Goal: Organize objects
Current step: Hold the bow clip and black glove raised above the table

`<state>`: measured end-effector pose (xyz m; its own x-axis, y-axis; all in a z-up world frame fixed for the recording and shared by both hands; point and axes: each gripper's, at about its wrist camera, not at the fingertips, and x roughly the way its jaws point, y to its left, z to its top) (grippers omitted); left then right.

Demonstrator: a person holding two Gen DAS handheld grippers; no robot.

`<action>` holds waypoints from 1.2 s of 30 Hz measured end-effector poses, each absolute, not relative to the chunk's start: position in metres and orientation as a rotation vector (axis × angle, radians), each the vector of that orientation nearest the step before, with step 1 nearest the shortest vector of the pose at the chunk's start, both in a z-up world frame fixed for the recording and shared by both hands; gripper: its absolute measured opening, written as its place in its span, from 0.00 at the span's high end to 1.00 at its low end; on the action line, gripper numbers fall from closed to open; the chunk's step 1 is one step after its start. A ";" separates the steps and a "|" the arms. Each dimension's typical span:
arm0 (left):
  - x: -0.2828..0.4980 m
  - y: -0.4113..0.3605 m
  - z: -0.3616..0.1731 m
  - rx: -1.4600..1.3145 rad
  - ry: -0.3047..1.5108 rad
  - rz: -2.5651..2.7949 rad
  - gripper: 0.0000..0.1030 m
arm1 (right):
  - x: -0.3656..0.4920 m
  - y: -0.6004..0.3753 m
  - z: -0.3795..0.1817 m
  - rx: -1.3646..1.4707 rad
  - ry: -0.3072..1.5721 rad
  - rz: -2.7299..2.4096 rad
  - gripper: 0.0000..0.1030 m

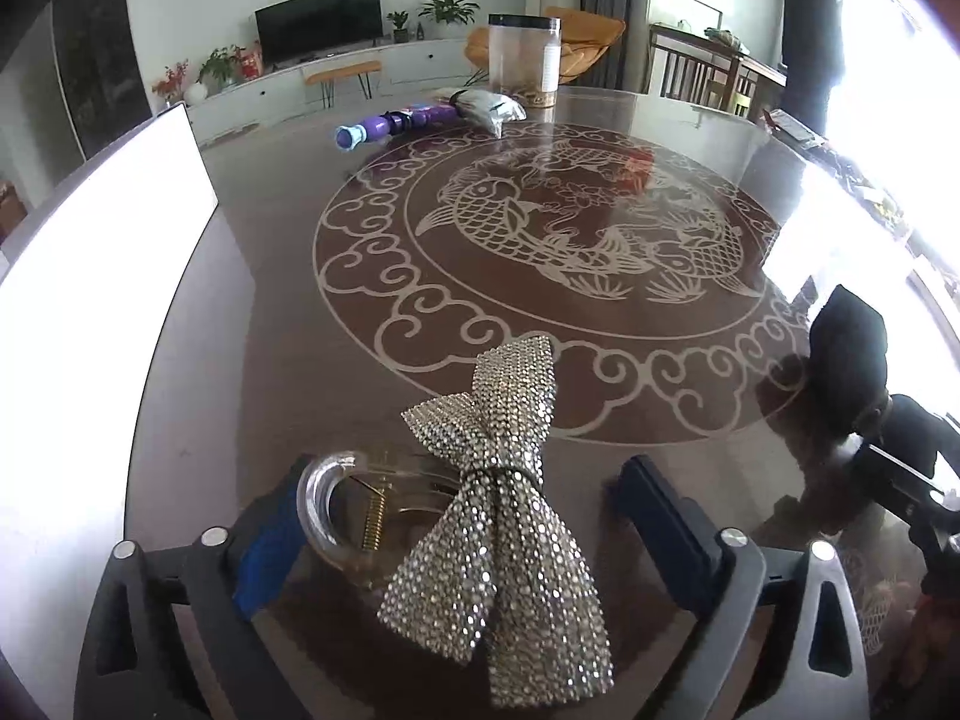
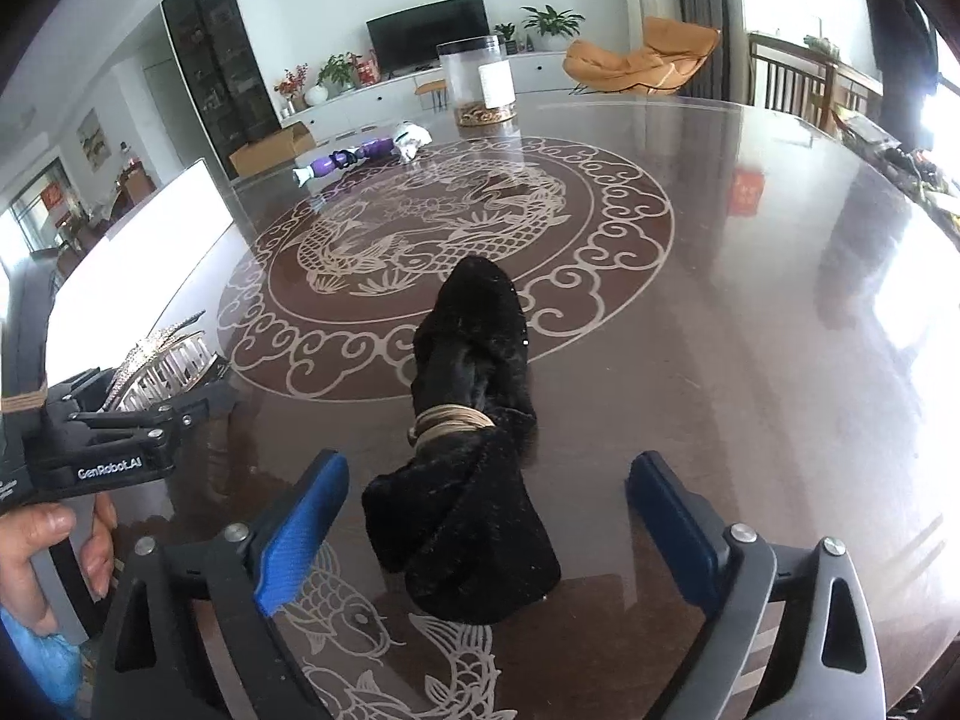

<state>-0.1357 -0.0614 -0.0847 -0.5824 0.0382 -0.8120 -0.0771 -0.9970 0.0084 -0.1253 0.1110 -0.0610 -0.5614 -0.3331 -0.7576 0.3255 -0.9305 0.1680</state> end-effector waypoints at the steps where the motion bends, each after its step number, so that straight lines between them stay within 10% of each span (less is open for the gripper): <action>1: -0.136 -0.062 -0.085 -1.407 0.063 2.739 0.01 | -0.127 0.111 -0.062 1.207 -0.020 -2.485 0.06; 36: -0.140 -0.064 -0.085 -1.469 0.109 2.642 0.00 | -0.135 0.083 -0.067 1.338 0.232 -2.398 0.00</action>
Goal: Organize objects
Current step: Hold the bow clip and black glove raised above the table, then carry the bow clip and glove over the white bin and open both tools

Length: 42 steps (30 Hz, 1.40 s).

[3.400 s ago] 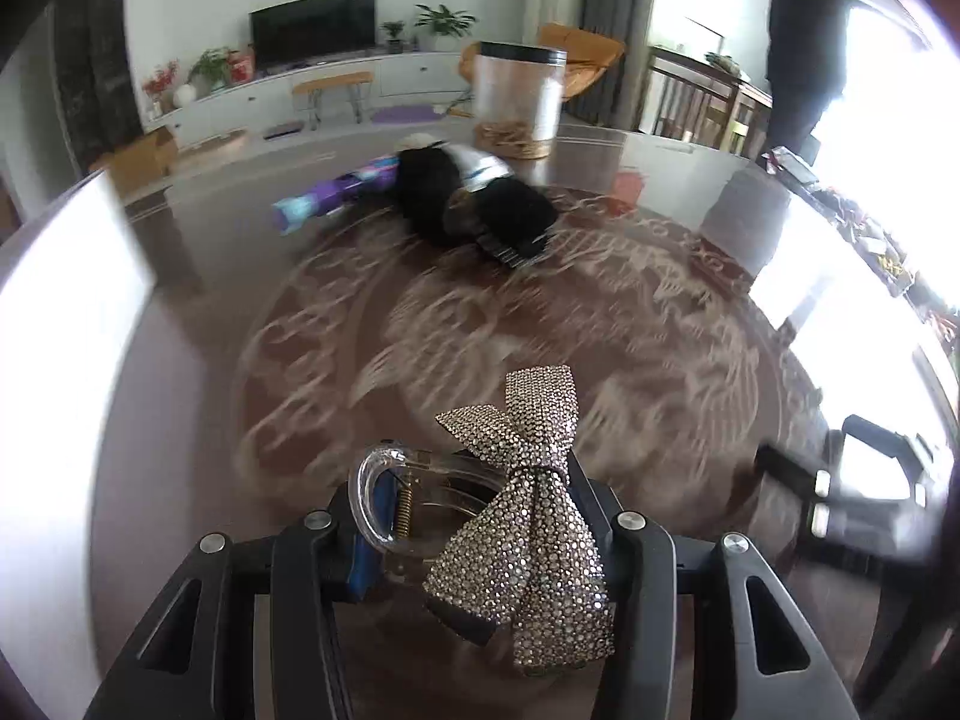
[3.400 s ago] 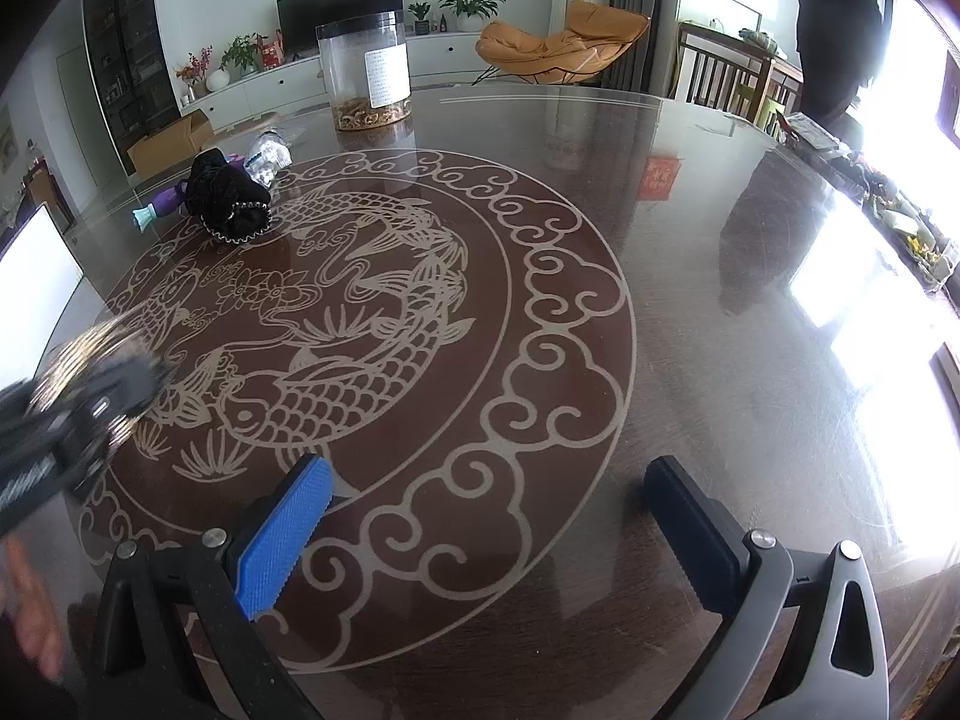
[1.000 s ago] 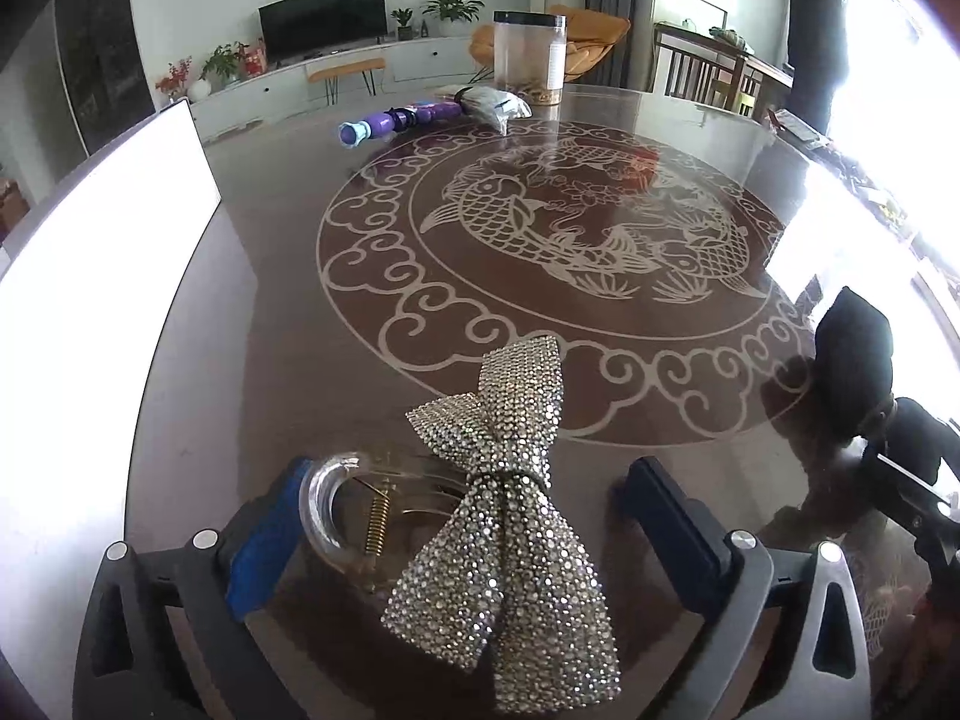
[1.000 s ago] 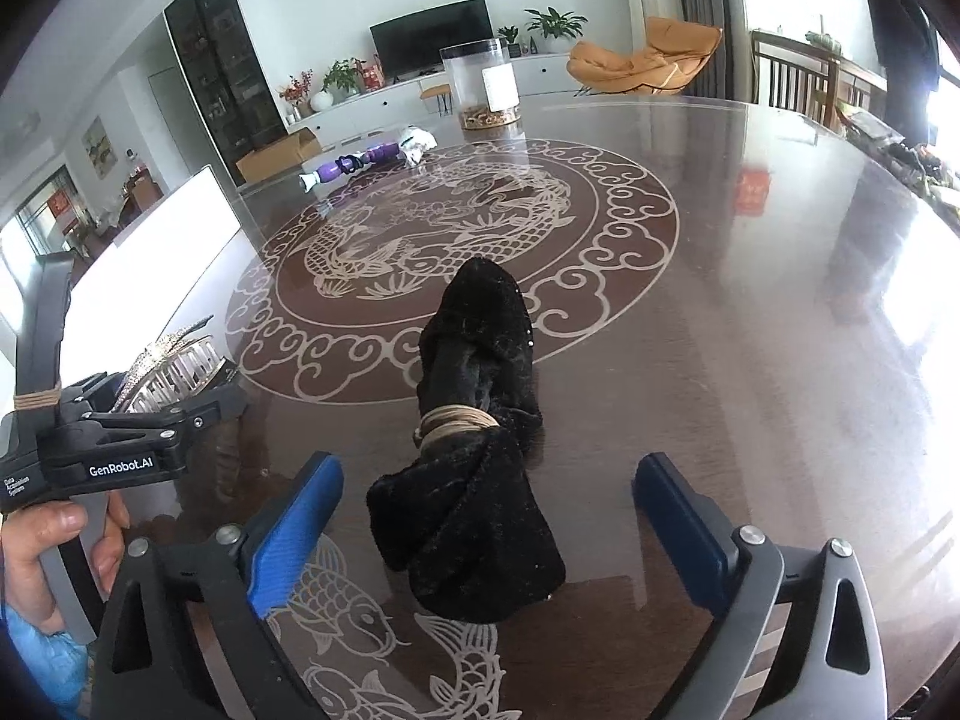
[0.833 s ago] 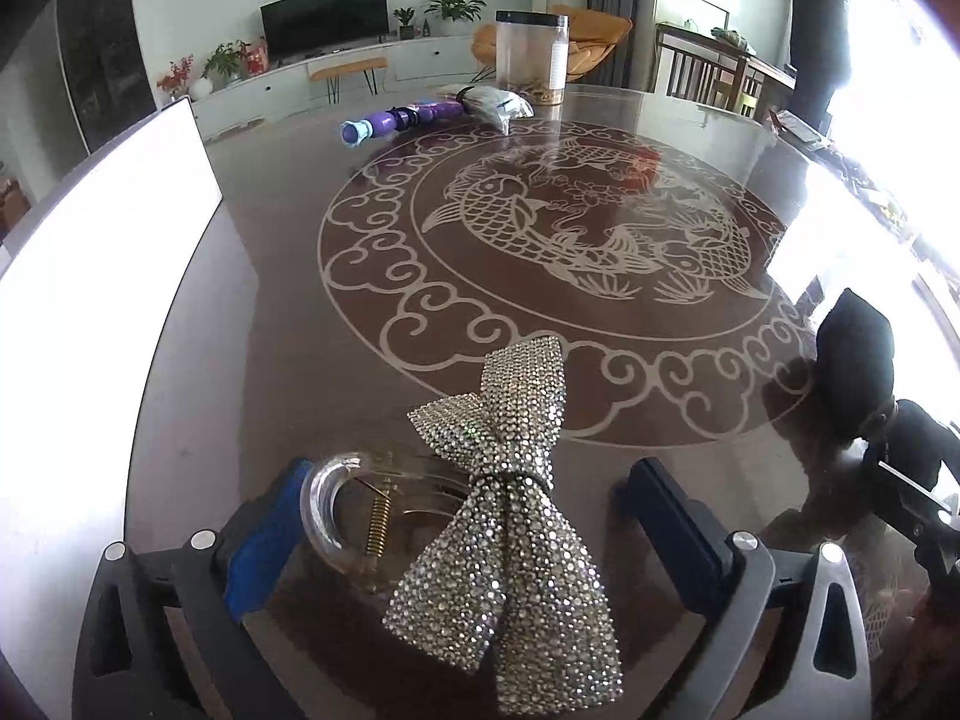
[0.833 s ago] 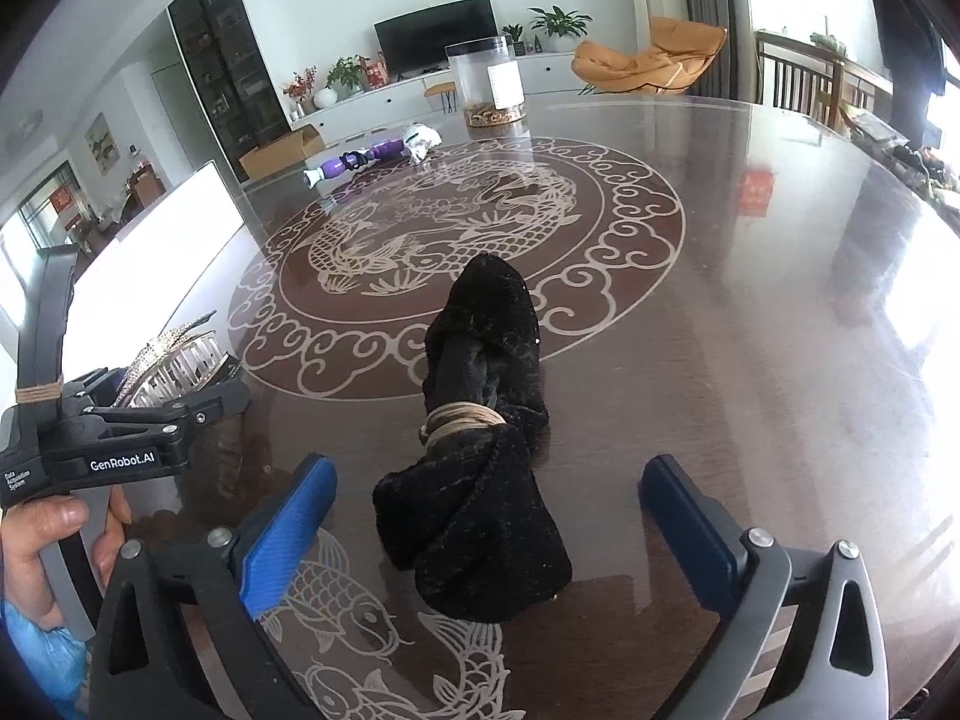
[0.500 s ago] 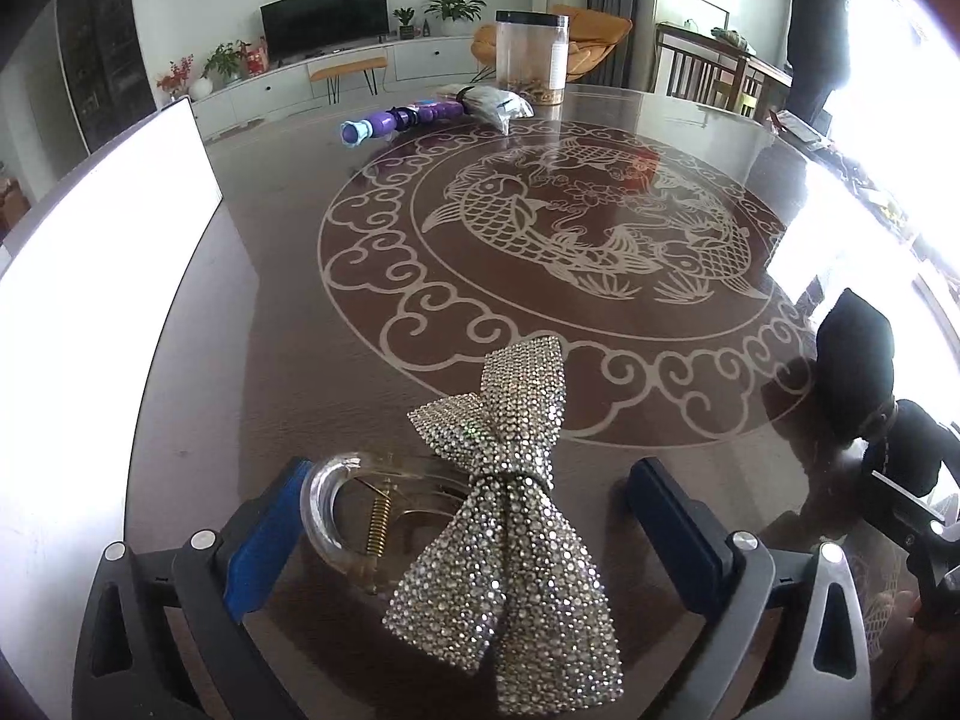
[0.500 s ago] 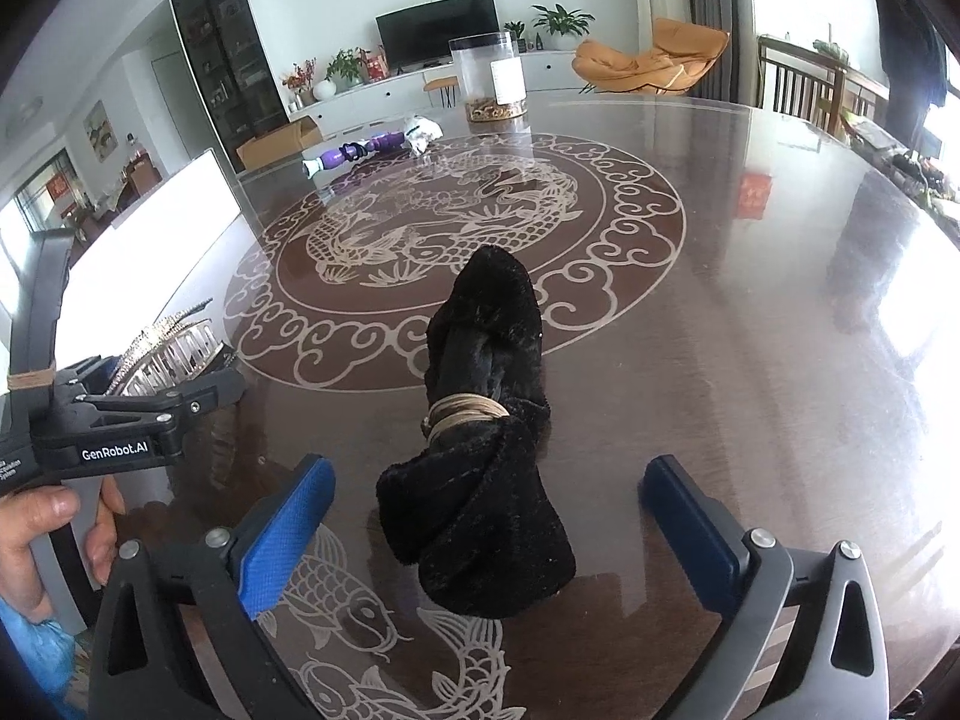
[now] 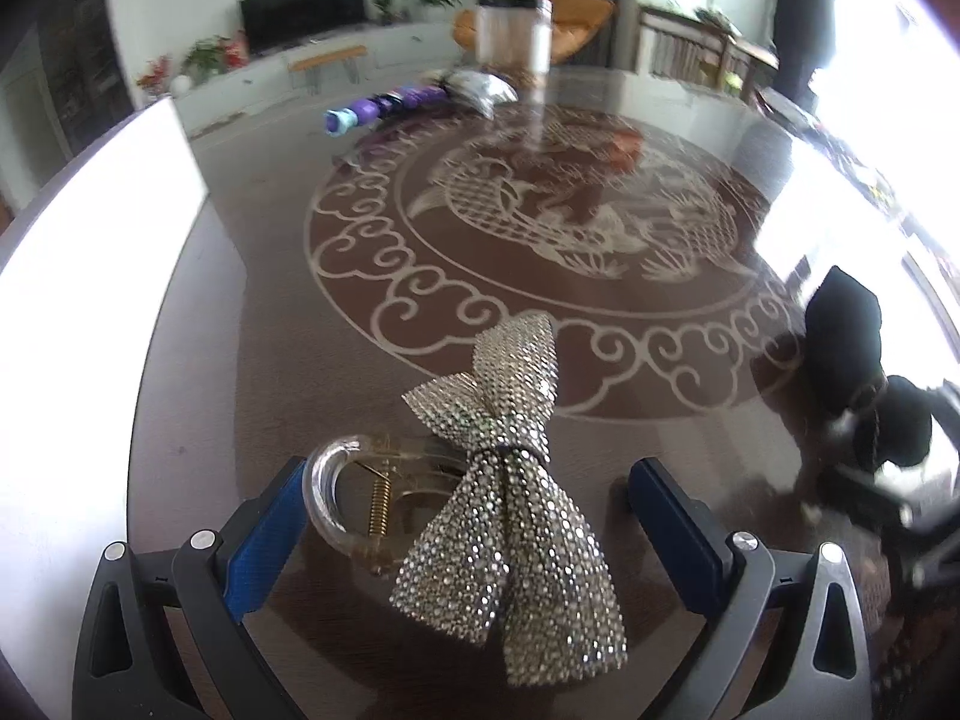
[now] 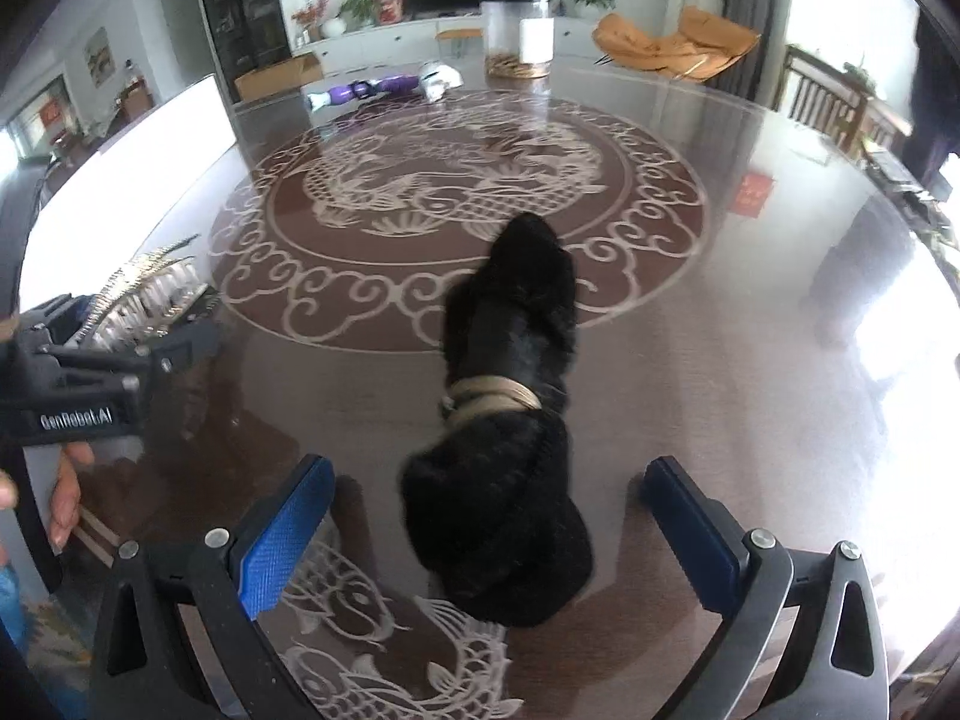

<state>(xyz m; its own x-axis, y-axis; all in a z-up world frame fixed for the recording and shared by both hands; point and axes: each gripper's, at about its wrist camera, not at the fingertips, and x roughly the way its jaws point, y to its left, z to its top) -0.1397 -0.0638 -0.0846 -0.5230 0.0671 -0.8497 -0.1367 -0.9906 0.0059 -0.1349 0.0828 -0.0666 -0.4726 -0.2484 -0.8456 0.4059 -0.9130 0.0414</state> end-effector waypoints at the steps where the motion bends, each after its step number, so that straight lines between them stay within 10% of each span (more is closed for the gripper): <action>1: -0.142 -0.063 -0.084 -1.479 0.116 2.625 0.01 | -0.138 0.081 -0.066 1.346 0.225 -2.382 0.00; 3: -0.138 -0.068 -0.077 -1.389 0.093 2.699 0.54 | -0.147 0.075 -0.064 1.361 0.233 -2.365 0.14; 5: -0.134 -0.076 -0.075 -1.403 0.037 2.712 0.54 | -0.154 0.071 -0.060 1.356 0.259 -2.377 0.73; 18: -0.010 -0.196 0.074 -0.966 -0.335 2.948 0.54 | -0.110 0.006 0.063 1.112 -0.030 -2.162 0.73; 25: 0.027 -0.334 0.049 -1.356 -0.495 3.265 0.46 | -0.063 -0.151 0.097 1.015 -0.007 -1.779 0.71; 29: 0.042 -0.373 0.012 -1.628 -0.635 3.222 0.38 | -0.044 -0.208 0.083 1.031 0.059 -1.704 0.23; 38: 0.025 -0.306 0.043 -1.335 -0.594 3.153 0.38 | -0.075 -0.106 0.056 0.953 0.031 -2.004 0.02; 42: -0.008 -0.222 0.072 -1.188 -0.378 2.986 0.19 | -0.106 -0.023 0.005 1.020 0.230 -2.328 0.02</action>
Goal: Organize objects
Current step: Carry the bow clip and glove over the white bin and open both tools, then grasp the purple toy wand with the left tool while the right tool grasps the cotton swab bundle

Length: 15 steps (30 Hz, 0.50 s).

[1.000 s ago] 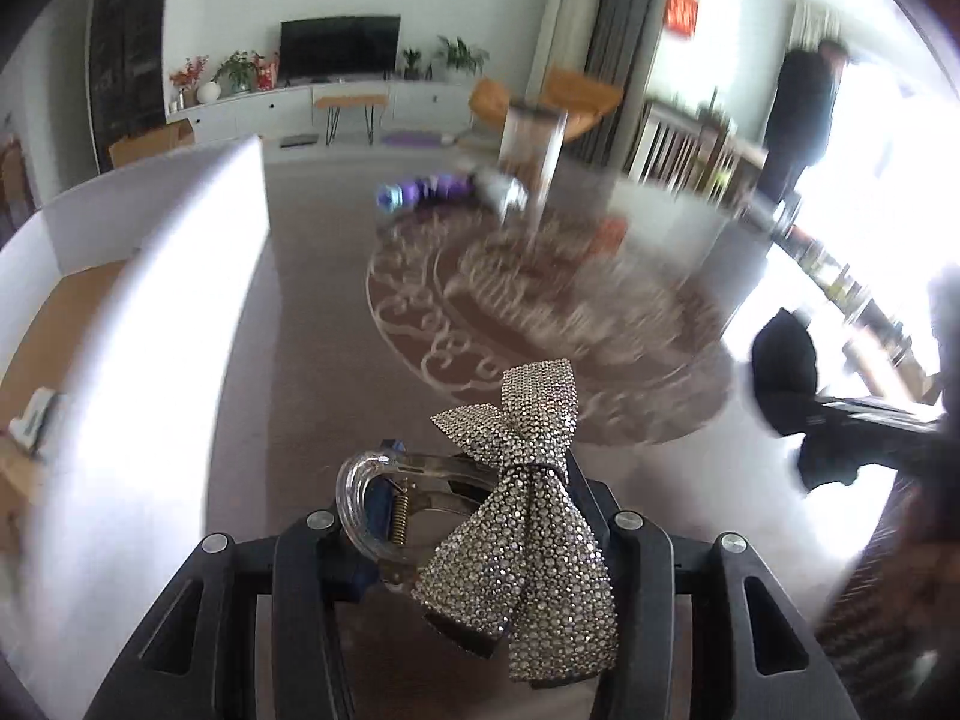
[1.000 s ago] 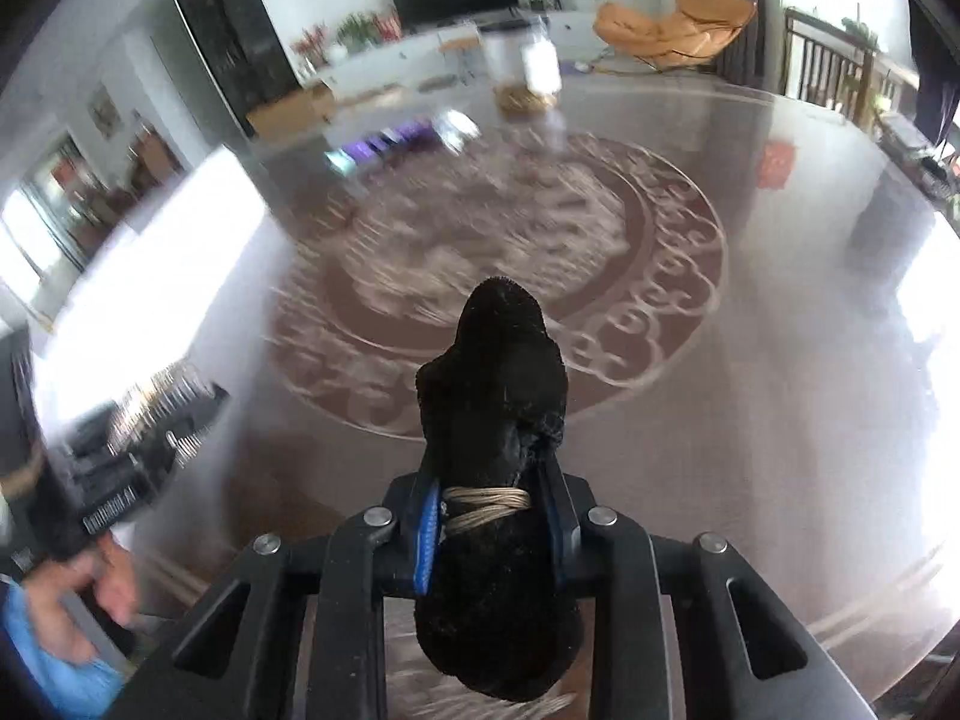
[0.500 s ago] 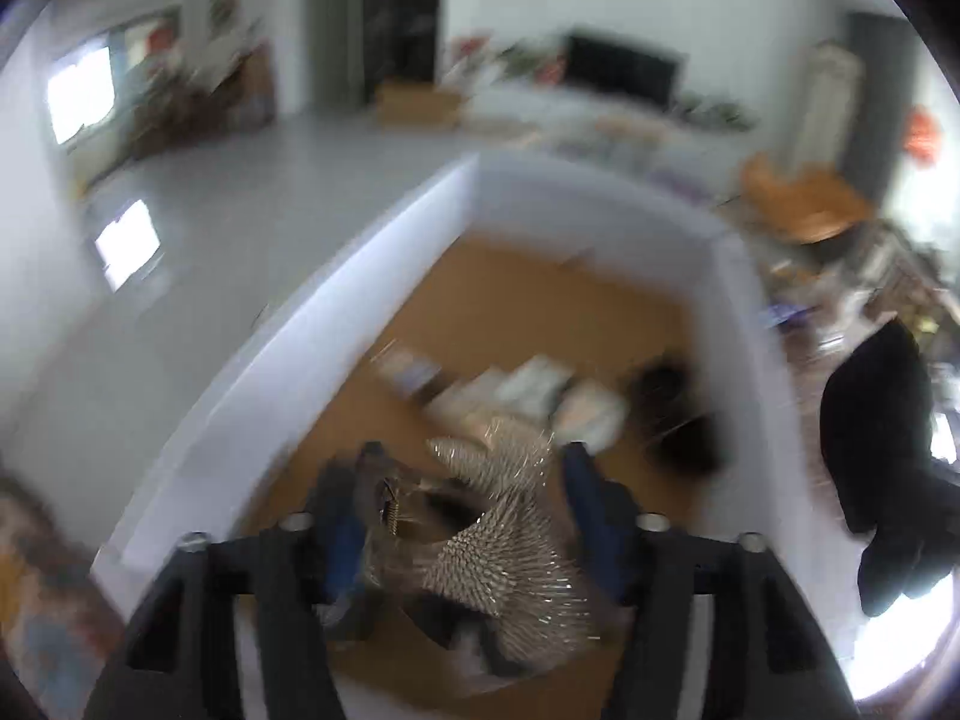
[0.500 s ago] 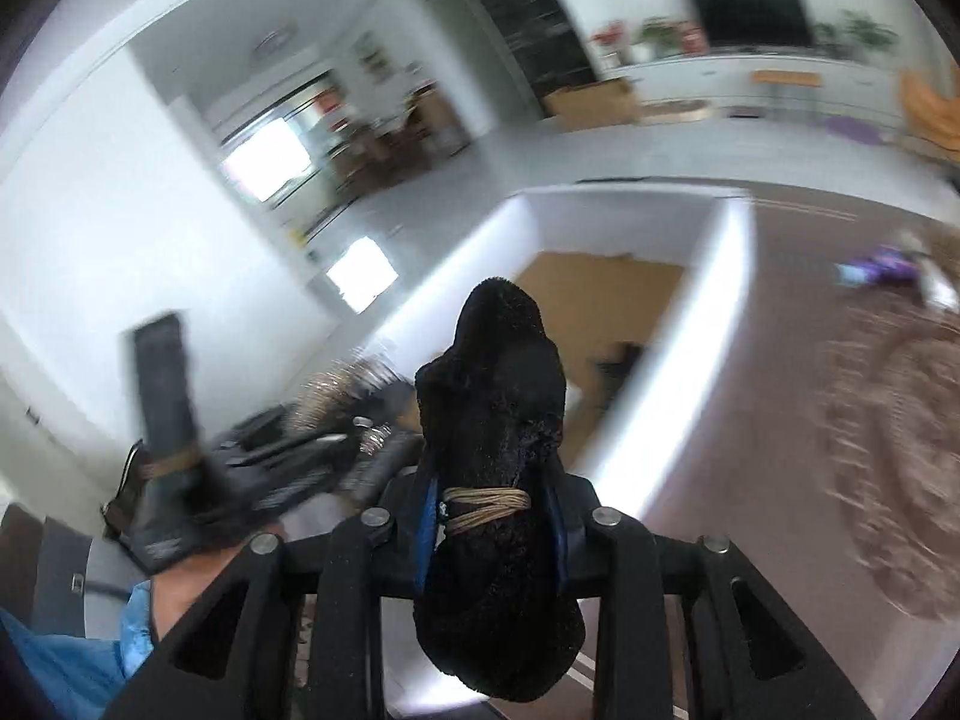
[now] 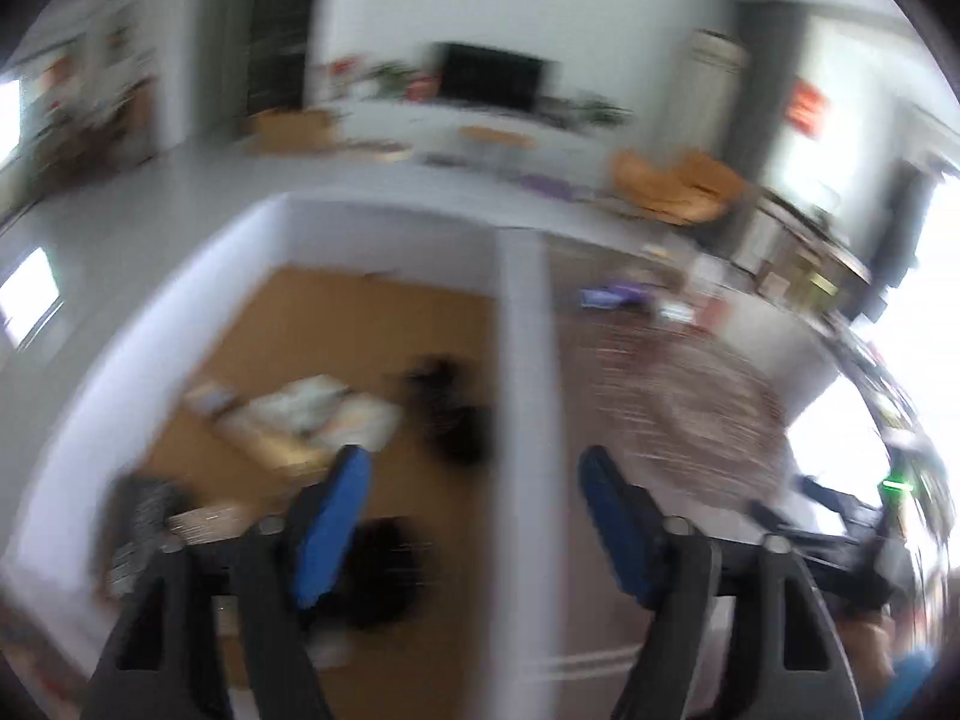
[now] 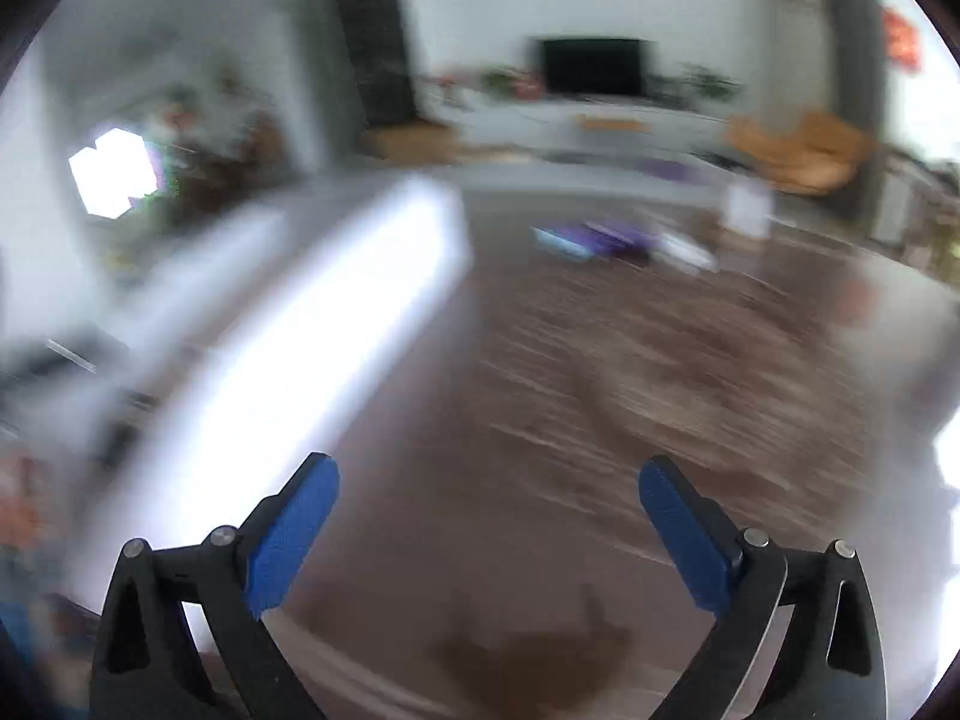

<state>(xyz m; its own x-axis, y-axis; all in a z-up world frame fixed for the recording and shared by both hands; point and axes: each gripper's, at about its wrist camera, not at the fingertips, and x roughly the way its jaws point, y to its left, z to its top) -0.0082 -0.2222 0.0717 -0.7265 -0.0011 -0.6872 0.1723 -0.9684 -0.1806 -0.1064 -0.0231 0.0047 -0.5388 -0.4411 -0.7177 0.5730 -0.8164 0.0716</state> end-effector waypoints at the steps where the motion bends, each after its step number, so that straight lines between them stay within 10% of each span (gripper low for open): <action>1: -0.012 -0.201 0.078 1.139 0.335 -2.868 0.15 | -0.115 -0.003 -0.009 1.070 0.252 -2.380 0.02; 15: -0.087 -0.064 0.023 1.371 -0.108 -2.863 0.06 | -0.156 0.104 -0.057 1.275 0.229 -2.544 0.02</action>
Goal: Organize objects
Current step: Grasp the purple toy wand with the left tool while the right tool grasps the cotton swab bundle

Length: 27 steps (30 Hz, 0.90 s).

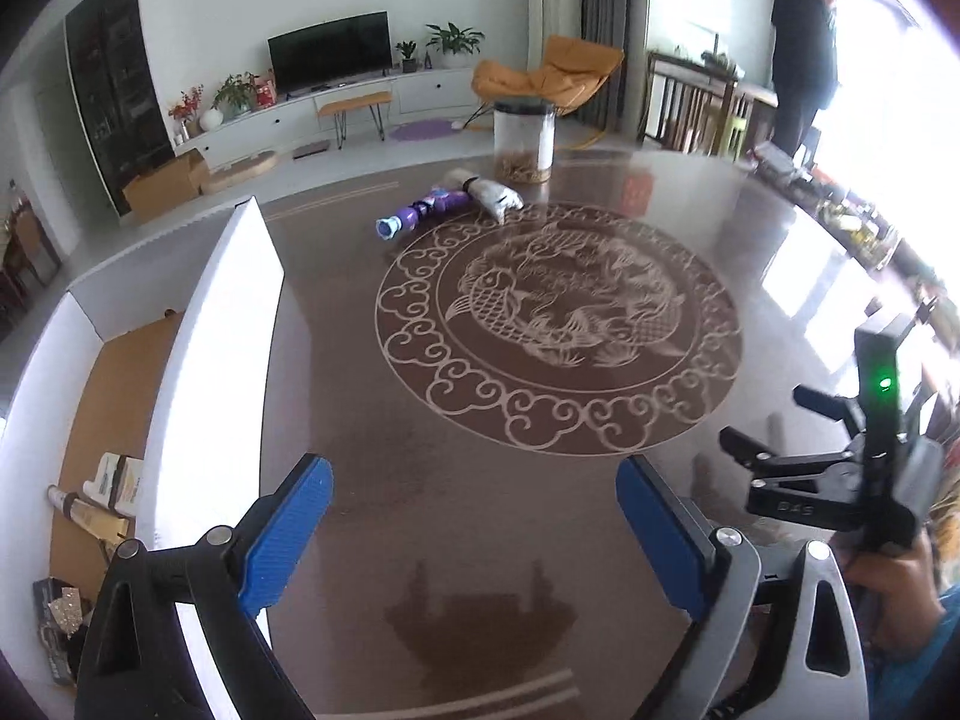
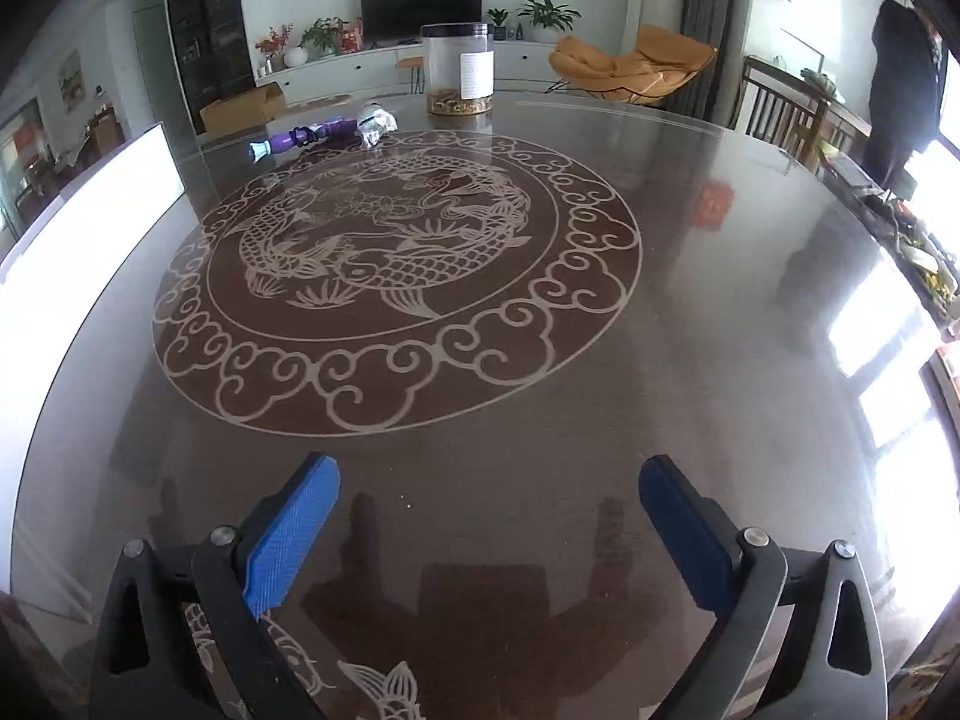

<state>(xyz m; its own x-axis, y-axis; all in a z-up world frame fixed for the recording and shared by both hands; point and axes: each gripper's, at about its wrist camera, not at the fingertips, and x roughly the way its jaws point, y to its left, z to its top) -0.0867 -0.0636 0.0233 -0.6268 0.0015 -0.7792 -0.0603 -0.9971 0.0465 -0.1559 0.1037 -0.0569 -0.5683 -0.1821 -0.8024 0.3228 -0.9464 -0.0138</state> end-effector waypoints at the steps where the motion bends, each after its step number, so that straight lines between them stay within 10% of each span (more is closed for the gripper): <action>1: -0.092 -0.071 0.020 -1.345 0.118 2.806 0.06 | -0.157 0.103 -0.058 1.274 0.232 -2.538 0.02; 17: -0.314 -0.105 0.020 -1.435 0.061 2.744 0.06 | -0.158 0.101 -0.070 1.307 0.180 -2.511 0.02; 27: -0.441 -0.099 -0.065 -1.575 0.456 2.628 0.07 | -0.159 0.106 -0.069 1.289 0.108 -2.498 0.00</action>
